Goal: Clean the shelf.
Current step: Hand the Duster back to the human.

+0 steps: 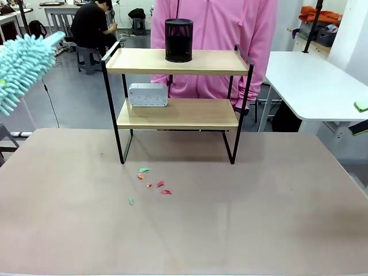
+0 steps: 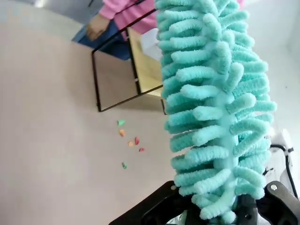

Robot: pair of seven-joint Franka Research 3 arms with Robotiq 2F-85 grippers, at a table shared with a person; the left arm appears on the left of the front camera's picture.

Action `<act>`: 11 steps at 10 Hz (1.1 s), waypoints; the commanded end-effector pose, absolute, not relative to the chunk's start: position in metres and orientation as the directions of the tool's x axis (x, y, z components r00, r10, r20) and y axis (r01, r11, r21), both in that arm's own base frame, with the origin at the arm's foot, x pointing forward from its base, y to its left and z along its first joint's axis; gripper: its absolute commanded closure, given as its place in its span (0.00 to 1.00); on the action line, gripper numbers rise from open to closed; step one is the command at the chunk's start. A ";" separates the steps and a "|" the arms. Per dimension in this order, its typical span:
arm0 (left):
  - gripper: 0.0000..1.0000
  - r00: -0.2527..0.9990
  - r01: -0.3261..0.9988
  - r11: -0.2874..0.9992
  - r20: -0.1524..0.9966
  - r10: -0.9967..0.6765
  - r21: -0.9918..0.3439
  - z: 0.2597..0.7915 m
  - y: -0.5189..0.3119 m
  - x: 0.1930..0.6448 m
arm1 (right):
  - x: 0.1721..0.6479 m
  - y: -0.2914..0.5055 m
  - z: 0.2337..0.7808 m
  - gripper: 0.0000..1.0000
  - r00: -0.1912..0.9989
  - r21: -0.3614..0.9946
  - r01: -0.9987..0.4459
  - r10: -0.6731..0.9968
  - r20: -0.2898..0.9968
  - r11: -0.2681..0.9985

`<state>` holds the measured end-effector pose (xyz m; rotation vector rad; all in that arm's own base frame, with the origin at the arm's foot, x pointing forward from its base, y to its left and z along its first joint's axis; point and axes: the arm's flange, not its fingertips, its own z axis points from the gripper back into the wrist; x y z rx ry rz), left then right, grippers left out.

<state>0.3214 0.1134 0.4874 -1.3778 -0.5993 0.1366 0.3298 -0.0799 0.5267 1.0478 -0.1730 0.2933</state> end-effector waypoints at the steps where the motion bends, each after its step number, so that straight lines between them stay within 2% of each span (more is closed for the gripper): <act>1: 1.00 0.868 0.166 0.209 0.243 0.432 -0.964 0.492 0.104 0.317 | 0.331 -0.082 0.529 0.00 0.941 0.826 -0.339 0.167 0.295 0.451; 3: 1.00 0.855 0.195 0.214 0.273 0.441 -0.957 0.484 0.112 0.324 | 0.331 -0.082 0.529 0.00 0.941 0.826 -0.339 0.167 0.295 0.451; 11: 1.00 0.855 0.195 0.214 0.273 0.441 -0.957 0.484 0.112 0.324 | 0.331 -0.082 0.529 0.00 0.941 0.826 -0.339 0.167 0.295 0.451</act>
